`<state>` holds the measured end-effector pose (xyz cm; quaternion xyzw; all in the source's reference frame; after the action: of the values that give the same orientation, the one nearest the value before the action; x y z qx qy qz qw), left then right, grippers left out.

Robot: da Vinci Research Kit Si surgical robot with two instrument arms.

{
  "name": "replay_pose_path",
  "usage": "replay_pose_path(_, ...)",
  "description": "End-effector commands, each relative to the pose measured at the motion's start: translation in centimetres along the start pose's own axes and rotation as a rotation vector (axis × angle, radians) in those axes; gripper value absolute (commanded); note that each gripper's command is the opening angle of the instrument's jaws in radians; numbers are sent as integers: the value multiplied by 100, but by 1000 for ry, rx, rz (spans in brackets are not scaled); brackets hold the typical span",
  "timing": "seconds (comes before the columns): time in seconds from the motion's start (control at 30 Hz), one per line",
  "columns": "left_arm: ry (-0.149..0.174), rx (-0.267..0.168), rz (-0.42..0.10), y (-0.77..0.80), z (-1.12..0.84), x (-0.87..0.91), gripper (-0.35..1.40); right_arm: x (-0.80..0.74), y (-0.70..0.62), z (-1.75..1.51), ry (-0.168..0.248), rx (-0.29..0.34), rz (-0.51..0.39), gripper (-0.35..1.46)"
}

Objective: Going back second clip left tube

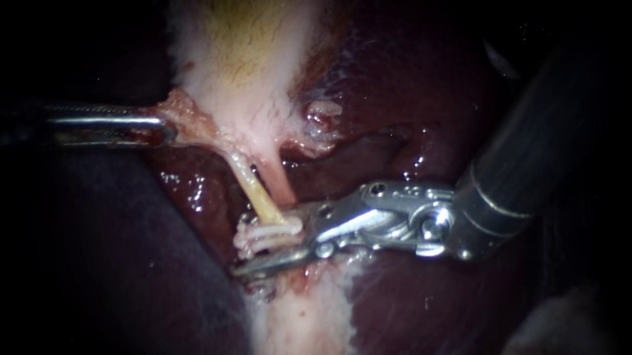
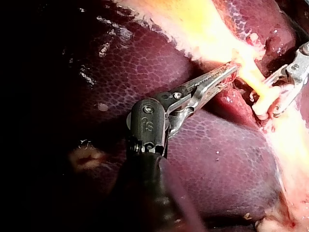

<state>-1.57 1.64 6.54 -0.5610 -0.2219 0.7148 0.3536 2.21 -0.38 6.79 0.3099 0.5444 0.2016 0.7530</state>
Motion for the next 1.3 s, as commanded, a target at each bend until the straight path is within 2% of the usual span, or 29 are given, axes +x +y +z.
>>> replay_pose_path(0.03,0,-3,1,0,0,0,-35,0,-1,-1,0,1,-6,50)
replay_pose_path(0.37,0,-3,1,0,0,-1,-35,-4,-3,-25,-12,-10,-72,50)
replay_pose_path(0.43,0,-3,1,0,0,-1,-35,-4,-6,-39,-10,-17,-105,50)
replay_pose_path(0.6,0,-3,1,0,0,-1,-35,0,-10,-76,2,-87,-178,50)
replay_pose_path(0.73,-1,-3,1,0,0,-1,-35,8,-12,-111,1,-96,-220,50)
replay_pose_path(0.97,-1,-3,2,-1,0,-2,-35,10,-16,-155,-13,-89,-270,50)
replay_pose_path(1.3,3,-3,2,-2,2,-3,-35,6,-19,-179,-18,-78,-294,50)
